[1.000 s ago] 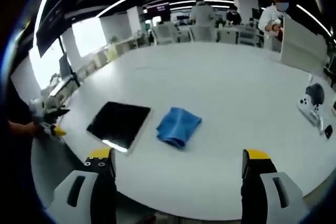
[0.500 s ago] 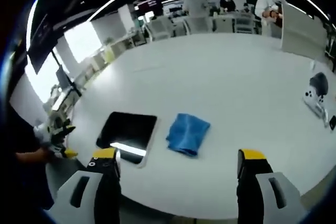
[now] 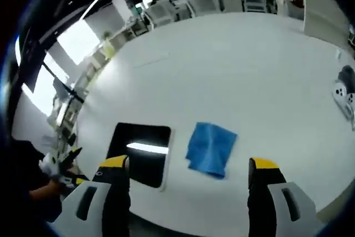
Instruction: Wipe the mirror surface with the cleaning cloth until all visible marks leave the cleaned area.
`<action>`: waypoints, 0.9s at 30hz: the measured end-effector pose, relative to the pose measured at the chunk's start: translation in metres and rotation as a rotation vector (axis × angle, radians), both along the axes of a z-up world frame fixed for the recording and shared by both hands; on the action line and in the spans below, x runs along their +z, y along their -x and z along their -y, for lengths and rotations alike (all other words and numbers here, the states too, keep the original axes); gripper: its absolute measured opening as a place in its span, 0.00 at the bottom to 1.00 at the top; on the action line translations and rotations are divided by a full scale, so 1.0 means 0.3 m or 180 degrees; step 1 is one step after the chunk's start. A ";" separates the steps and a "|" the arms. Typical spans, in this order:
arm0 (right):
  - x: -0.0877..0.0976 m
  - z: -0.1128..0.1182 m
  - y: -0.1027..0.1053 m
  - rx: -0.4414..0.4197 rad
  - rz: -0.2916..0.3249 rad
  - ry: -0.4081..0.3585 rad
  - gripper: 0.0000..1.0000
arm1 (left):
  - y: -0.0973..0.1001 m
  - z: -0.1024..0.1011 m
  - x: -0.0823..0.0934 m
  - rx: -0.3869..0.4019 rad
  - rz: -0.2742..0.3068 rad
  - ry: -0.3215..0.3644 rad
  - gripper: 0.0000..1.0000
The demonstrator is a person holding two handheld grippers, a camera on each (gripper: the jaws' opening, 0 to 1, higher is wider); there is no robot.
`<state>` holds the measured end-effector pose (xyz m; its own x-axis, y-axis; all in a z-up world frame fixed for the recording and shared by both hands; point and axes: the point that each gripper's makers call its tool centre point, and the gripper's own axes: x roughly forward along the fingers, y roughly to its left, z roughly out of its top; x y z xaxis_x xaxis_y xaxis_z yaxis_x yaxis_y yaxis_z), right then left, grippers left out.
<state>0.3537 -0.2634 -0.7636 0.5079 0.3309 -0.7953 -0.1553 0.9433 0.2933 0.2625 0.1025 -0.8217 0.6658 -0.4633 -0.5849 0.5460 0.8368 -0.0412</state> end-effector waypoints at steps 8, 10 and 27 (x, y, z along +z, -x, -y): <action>-0.120 0.027 -0.120 -0.0188 -0.0237 0.0011 0.54 | 0.007 0.009 -0.007 -0.0067 -0.0042 -0.0002 1.00; -0.157 0.025 -0.124 -0.0148 -0.0211 0.0059 0.47 | 0.004 0.005 -0.007 -0.0043 -0.0039 -0.0005 1.00; -0.361 0.038 -0.116 -0.0303 -0.0036 0.0501 0.17 | 0.003 0.001 -0.018 -0.0008 -0.0075 -0.0025 1.00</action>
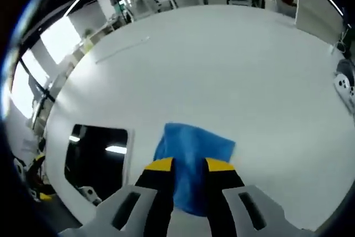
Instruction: Wipe the mirror surface with the cleaning cloth until all visible marks leave the cleaned area.
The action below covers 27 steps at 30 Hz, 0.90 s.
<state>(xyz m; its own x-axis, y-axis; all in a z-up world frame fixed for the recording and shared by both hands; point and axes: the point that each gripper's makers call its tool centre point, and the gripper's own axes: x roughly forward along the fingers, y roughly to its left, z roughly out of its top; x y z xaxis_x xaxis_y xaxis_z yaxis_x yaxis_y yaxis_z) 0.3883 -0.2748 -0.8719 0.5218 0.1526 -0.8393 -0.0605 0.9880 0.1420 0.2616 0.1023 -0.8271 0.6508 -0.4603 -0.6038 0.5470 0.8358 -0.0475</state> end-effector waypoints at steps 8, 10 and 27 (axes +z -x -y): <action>-0.026 0.003 0.019 0.0355 0.0143 0.0566 0.01 | -0.007 -0.022 -0.001 0.0075 0.0018 -0.0039 1.00; -0.019 0.007 0.019 0.0319 0.0152 0.0557 0.00 | -0.011 -0.026 0.004 0.0109 0.0042 -0.0012 1.00; 0.059 0.017 -0.030 -0.0603 0.0063 -0.0302 0.00 | -0.005 0.003 0.007 -0.0057 0.0084 -0.0050 1.00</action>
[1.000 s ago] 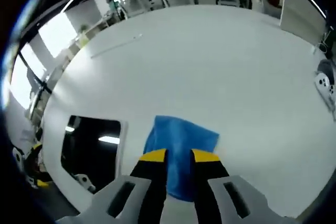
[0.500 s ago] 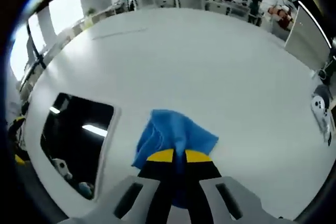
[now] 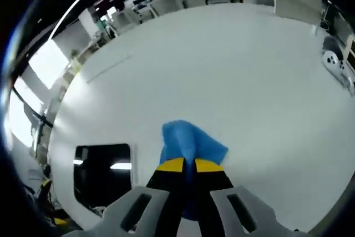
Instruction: Wipe the mirror surface with the cleaning cloth until all visible marks leave the cleaned area.
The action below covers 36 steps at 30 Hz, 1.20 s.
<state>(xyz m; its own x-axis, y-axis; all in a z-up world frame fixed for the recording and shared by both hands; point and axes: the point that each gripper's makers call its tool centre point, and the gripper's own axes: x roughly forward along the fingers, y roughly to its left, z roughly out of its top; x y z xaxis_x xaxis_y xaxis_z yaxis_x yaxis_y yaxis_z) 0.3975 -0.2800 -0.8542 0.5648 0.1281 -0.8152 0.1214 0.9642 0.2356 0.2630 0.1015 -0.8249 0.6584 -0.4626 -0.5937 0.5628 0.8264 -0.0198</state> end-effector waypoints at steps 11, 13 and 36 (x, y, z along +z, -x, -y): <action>0.144 -0.120 -0.049 -0.0032 0.0069 -0.0467 0.00 | 0.004 0.016 0.005 0.0000 -0.0045 0.0154 1.00; 0.142 -0.140 -0.034 -0.0040 0.0032 -0.0528 0.00 | -0.001 0.009 0.011 0.0062 -0.0033 0.0213 1.00; -0.056 -0.404 -0.034 0.0215 -0.0217 -0.0388 0.00 | 0.008 0.059 0.015 -0.0057 0.0021 0.0125 1.00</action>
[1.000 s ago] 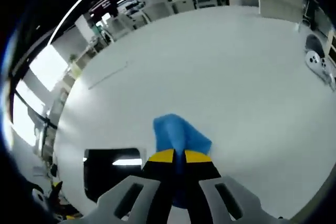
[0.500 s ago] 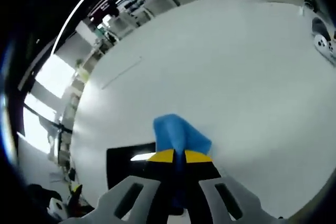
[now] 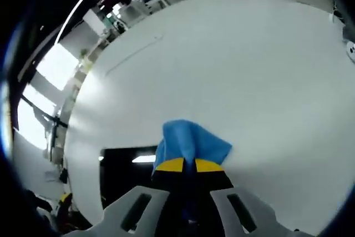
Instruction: Wipe the mirror surface with the cleaning cloth until all visible marks leave the cleaned area.
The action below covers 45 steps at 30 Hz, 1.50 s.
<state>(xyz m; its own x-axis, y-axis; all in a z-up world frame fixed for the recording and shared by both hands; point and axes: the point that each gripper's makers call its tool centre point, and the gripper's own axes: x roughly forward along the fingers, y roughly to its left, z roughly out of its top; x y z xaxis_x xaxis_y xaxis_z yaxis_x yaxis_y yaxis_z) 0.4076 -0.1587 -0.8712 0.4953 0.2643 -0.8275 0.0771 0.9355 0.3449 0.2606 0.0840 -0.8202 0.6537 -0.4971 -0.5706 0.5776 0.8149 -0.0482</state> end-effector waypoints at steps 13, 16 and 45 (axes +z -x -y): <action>-0.001 -0.190 -0.007 0.0199 0.0021 0.0110 0.00 | 0.010 0.027 -0.004 -0.0082 -0.0087 0.0145 1.00; 0.006 -0.256 -0.002 0.0287 -0.0008 0.0080 0.00 | 0.008 0.018 -0.005 -0.0035 -0.0098 0.0157 1.00; 0.004 -0.609 -0.039 0.0808 0.0042 0.0027 0.00 | 0.013 0.018 -0.016 -0.0065 -0.0107 0.0073 1.00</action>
